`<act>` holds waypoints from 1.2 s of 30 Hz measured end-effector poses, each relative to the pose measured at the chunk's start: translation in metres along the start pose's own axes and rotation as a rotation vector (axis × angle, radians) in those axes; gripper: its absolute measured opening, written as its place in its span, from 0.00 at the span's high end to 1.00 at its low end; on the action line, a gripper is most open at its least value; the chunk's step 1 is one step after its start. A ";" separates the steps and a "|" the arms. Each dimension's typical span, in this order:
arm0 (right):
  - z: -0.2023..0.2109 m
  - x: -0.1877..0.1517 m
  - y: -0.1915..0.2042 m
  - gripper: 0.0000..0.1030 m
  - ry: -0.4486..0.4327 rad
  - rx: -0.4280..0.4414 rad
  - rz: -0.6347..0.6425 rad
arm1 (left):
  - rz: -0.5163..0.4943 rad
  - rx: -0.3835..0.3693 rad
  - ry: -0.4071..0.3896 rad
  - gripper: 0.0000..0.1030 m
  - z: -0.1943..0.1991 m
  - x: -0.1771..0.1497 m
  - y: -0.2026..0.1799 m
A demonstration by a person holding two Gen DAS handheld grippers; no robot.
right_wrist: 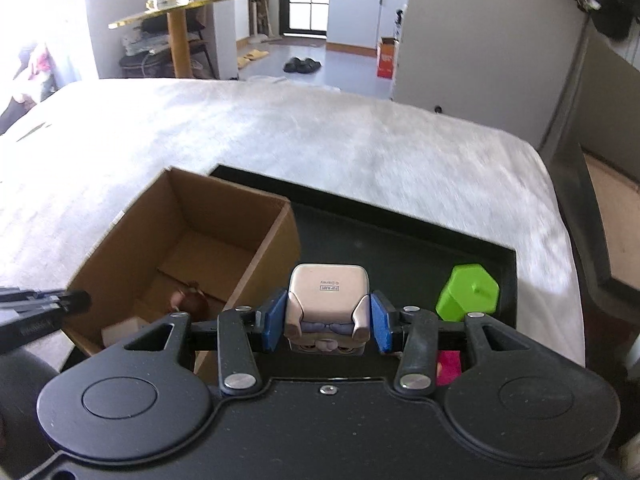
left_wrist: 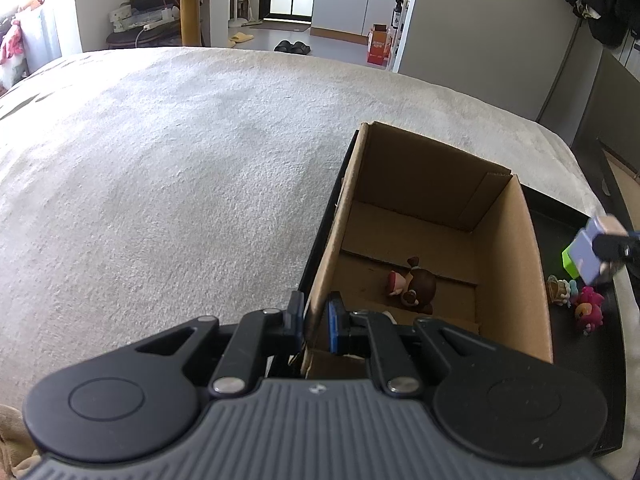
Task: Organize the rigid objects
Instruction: 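Carry the beige cube charger with the right gripper and release it into the box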
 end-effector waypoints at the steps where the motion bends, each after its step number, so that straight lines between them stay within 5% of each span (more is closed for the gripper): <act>1: 0.000 0.003 0.004 0.58 -0.006 0.004 0.006 | 0.000 0.000 0.000 0.89 0.000 0.000 0.001; 14: -0.001 0.034 0.056 0.58 -0.056 0.083 0.079 | 0.012 -0.012 -0.002 0.89 0.000 -0.001 0.002; 36: -0.016 0.039 0.130 0.56 -0.064 0.180 0.197 | 0.050 -0.048 -0.005 0.89 -0.002 -0.001 0.008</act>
Point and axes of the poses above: each gripper's, at about its wrist camera, not at the fingertips, and z roughly against the way its jaws point, y to its left, x to its top, the point moved 8 cm from there along -z, roughly the way its jaws point, and after that the axes turned 8 degrees about -z, right-handed, at the moved point
